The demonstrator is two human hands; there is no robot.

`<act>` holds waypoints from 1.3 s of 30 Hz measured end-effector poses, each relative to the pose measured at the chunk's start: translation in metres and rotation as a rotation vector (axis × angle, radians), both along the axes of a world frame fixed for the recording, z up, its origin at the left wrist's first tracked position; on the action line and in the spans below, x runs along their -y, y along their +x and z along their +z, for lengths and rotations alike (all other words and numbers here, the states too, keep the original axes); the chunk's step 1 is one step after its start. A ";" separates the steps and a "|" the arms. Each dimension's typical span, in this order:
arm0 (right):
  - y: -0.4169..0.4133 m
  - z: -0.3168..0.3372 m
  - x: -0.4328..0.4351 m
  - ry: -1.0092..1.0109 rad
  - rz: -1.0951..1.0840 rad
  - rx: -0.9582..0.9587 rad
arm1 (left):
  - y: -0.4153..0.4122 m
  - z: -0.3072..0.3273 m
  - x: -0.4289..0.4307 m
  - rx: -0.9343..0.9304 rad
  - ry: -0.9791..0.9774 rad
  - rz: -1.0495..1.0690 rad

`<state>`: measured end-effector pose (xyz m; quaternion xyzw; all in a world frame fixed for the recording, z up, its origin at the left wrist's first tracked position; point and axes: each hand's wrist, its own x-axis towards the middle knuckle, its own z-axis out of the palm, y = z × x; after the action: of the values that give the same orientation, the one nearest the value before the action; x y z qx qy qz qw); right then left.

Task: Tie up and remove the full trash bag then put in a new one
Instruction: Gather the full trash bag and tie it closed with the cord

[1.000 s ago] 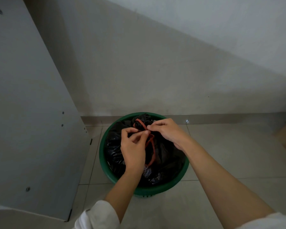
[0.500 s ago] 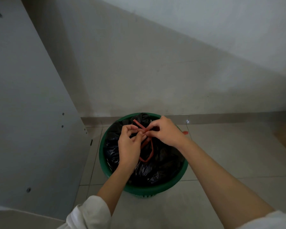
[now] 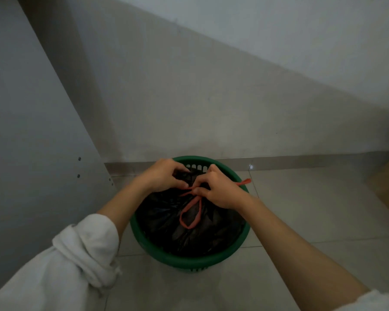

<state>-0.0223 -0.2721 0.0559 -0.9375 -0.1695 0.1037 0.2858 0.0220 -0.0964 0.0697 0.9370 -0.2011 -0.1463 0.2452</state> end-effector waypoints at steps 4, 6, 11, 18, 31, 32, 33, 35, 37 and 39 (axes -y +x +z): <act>-0.006 0.001 0.000 0.089 -0.013 -0.065 | -0.003 0.003 0.005 0.054 0.221 -0.129; -0.007 0.002 0.001 0.123 -0.014 -0.086 | -0.007 -0.001 0.008 0.136 0.249 -0.147; -0.003 0.008 0.006 0.197 0.000 -0.079 | -0.001 -0.009 -0.002 0.095 -0.193 0.203; -0.010 -0.001 0.014 0.746 -0.213 -0.367 | -0.013 -0.019 0.003 -0.252 -0.808 0.623; -0.001 -0.006 0.026 0.961 -0.520 -0.557 | -0.021 -0.016 -0.006 -0.196 -0.705 0.364; 0.002 -0.006 0.024 0.977 -0.523 -0.549 | -0.022 -0.015 -0.004 -0.159 -0.654 0.338; 0.004 -0.006 0.022 1.030 -0.534 -0.565 | -0.023 -0.016 -0.002 -0.133 -0.610 0.321; 0.007 -0.006 0.018 1.160 -0.564 -0.634 | -0.024 -0.018 0.003 -0.078 -0.543 0.297; 0.009 -0.006 0.016 1.191 -0.551 -0.661 | -0.024 -0.020 0.007 0.029 -0.453 0.251; 0.009 -0.004 0.015 1.132 -0.523 -0.640 | -0.023 -0.021 0.011 0.120 -0.364 0.193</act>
<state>-0.0136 -0.2871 0.0517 -0.5779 0.1260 0.1984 0.7815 -0.0009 -0.1070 0.0489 0.8992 -0.1478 -0.0271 0.4109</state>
